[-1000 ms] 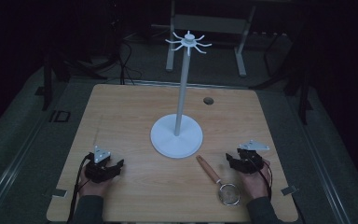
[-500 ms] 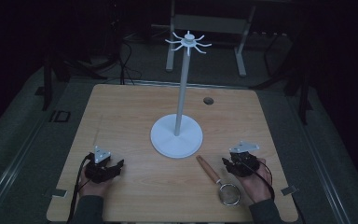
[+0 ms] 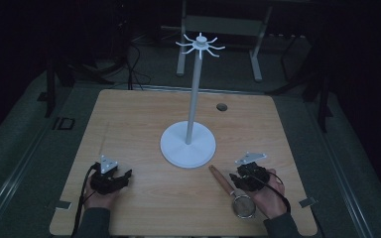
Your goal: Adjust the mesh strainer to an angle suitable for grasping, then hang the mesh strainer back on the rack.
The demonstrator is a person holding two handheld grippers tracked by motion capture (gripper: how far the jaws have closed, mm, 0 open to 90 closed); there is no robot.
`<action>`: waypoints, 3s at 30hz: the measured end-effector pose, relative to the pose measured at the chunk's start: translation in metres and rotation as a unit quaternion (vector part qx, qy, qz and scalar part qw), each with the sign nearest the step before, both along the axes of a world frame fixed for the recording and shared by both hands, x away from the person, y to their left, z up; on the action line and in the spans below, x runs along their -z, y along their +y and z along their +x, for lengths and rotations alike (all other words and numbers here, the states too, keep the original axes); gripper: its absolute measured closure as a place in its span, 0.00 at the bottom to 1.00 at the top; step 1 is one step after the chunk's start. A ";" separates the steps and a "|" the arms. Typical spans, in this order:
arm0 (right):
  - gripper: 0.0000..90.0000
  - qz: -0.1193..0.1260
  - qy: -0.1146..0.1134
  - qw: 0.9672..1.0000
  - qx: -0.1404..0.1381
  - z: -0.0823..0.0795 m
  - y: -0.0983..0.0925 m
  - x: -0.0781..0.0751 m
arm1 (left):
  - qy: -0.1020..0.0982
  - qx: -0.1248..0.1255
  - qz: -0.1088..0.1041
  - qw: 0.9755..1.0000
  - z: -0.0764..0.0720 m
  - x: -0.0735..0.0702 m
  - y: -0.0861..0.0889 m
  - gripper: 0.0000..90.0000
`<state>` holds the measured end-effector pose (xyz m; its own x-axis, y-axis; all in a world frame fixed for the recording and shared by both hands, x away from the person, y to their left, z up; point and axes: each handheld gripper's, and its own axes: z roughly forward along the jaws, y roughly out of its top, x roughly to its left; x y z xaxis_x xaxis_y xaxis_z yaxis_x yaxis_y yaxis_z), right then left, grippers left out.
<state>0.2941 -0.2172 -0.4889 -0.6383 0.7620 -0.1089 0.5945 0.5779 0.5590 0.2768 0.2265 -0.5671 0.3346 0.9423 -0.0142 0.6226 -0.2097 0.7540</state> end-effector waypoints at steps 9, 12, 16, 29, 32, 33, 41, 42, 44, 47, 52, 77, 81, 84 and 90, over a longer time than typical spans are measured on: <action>0.67 -0.020 0.037 0.999 -0.014 -0.001 0.008 0.002 | 0.000 0.000 -0.001 1.000 0.000 0.000 0.000 0.44; 0.67 -0.022 0.042 0.999 -0.017 0.000 0.009 0.003 | 0.000 0.000 0.000 1.000 0.000 0.000 0.000 0.44; 0.65 -0.026 0.056 0.998 -0.021 -0.002 0.011 0.007 | 0.001 0.000 -0.001 1.000 0.000 0.000 0.000 0.44; 0.66 -0.059 0.101 0.993 -0.035 -0.003 0.021 0.028 | 0.001 -0.001 -0.001 1.000 0.000 0.000 0.000 0.44; 0.70 -0.061 0.105 0.992 -0.034 -0.002 0.020 0.030 | 0.001 -0.001 -0.001 1.000 0.000 0.000 0.000 0.44; 0.72 -0.061 0.107 0.992 -0.033 -0.001 0.020 0.030 | 0.001 0.000 -0.001 1.000 0.000 0.000 0.000 0.44; 0.75 -0.065 0.107 0.992 -0.011 0.006 0.013 0.030 | 0.001 -0.001 -0.001 1.000 0.000 0.000 0.000 0.44; 0.74 -0.064 0.115 0.991 -0.007 0.010 0.010 0.029 | 0.002 -0.001 -0.001 1.000 0.000 0.000 0.000 0.44; 0.73 -0.068 0.122 0.990 -0.010 0.012 0.009 0.030 | 0.002 -0.001 -0.001 1.000 0.000 0.000 0.000 0.44; 0.73 -0.077 0.133 0.988 -0.021 0.013 0.009 0.031 | 0.002 -0.001 -0.001 1.000 0.000 0.000 0.000 0.44; 0.73 -0.083 0.143 0.986 -0.026 0.016 0.010 0.033 | 0.002 0.000 0.000 1.000 0.000 0.000 0.000 0.44; 0.77 -0.072 0.131 0.988 -0.023 0.015 0.008 0.030 | 0.002 -0.001 -0.002 1.000 0.000 0.000 0.000 0.44; 0.77 -0.065 0.123 0.990 -0.020 0.015 0.008 0.028 | 0.001 -0.001 -0.001 1.000 0.000 0.000 0.000 0.44; 0.77 -0.060 0.118 0.991 -0.017 0.017 0.008 0.027 | 0.001 -0.001 0.000 1.000 0.000 0.000 0.000 0.44; 0.77 -0.048 0.109 0.993 -0.014 0.020 0.008 0.025 | 0.001 -0.001 0.000 1.000 0.000 0.000 0.000 0.44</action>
<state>0.3141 -0.2089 -0.5138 -0.6756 0.7363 -0.0371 0.6779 0.6402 0.3613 0.2771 0.2265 -0.5671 0.3330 0.9428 -0.0150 0.6243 -0.2086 0.7528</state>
